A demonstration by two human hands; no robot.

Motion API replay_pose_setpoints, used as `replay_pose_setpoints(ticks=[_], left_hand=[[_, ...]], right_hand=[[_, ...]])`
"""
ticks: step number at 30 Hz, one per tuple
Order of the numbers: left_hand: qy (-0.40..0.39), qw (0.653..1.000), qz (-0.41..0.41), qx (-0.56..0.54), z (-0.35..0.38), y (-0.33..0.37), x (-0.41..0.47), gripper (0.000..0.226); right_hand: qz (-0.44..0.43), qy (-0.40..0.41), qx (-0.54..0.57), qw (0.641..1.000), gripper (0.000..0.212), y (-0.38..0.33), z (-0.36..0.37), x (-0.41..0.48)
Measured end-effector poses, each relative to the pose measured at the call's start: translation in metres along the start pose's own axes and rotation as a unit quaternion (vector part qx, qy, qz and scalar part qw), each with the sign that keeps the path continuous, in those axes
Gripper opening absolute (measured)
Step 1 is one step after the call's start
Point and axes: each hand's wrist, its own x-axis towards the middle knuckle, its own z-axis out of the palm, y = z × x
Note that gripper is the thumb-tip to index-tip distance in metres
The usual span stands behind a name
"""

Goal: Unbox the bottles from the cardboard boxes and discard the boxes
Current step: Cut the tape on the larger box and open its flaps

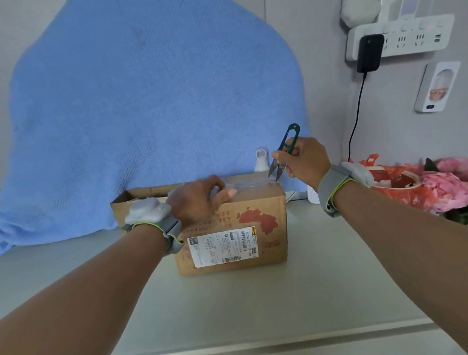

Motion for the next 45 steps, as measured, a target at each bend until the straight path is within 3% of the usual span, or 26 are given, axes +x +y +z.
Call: replay_pose_setpoints(ticks=[7,11,20,28,37,42,45], left_hand=[[0.017,0.999,-0.03,0.001,0.007,0.015,0.005,0.037],[0.01,0.998,-0.056,-0.006,0.008,0.017,0.01,0.036],[-0.017,0.99,-0.071,-0.119,0.007,0.007,0.02,0.044],[-0.006,0.99,-0.055,-0.126,0.01,0.001,0.024,0.043],[-0.015,0.992,-0.053,-0.114,0.011,0.001,0.023,0.041],[-0.027,0.992,-0.055,-0.111,0.011,0.001,0.025,0.037],[-0.026,0.994,-0.059,-0.093,0.011,0.001,0.026,0.037]], right_hand=[[0.152,-0.01,0.151,0.977,0.014,0.001,0.002,0.003],[0.208,0.001,0.177,0.962,0.018,0.004,0.001,0.007],[0.24,0.013,0.226,0.944,0.019,0.015,0.011,0.006],[0.223,0.017,0.165,0.961,0.025,0.017,0.013,0.004],[0.323,-0.003,0.254,0.911,0.012,0.017,0.012,-0.004],[0.402,-0.037,0.331,0.853,0.033,0.024,0.001,-0.014],[0.361,-0.005,0.332,0.872,0.033,0.03,-0.008,-0.017]])
